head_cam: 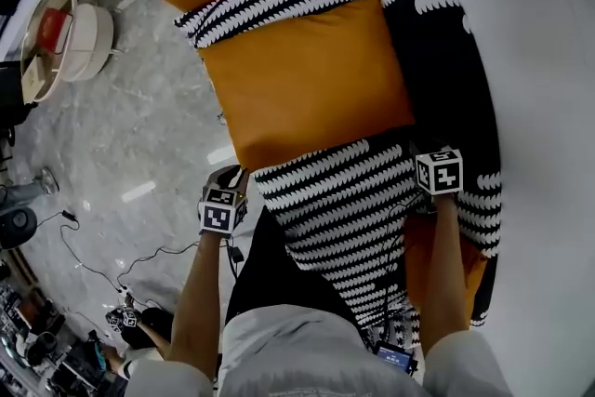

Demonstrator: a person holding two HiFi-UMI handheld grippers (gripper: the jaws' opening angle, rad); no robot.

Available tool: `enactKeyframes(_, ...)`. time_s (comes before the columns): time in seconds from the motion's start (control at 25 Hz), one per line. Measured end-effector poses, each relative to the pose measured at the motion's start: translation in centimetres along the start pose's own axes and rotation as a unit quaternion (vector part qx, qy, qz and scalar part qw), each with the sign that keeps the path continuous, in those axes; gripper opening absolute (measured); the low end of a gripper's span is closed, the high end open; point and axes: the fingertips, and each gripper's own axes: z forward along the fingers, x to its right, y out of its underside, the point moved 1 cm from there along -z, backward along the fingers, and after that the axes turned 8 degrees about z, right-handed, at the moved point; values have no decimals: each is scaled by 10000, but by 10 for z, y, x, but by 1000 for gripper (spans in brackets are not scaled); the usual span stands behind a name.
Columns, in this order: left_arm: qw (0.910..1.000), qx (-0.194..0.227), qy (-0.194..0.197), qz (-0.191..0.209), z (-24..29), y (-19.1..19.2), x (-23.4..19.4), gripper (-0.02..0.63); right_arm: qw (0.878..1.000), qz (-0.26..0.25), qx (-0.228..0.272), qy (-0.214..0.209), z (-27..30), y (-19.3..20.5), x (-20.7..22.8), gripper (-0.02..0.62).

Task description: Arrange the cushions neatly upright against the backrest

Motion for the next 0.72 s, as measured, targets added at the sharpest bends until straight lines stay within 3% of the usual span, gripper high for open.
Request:
enactKeyframes(0.12,9998,-157,62,-126,16,16,0,109,9999,-77,-65,131,19,6,9,78)
enactKeyframes(0.36,9973,-636,321,-189,51,50,-1,153,9997,-91,-218,-13,59,5,22,129)
enactKeyframes(0.52,9975,-703,-45,-113,69,59,-9,204,9991,-266,-319,109,76,4,34,129)
enactKeyframes(0.72,9965,-784,-195,-194,86,59,-8,206,9970,-617,-423,207,105,-1,38,129)
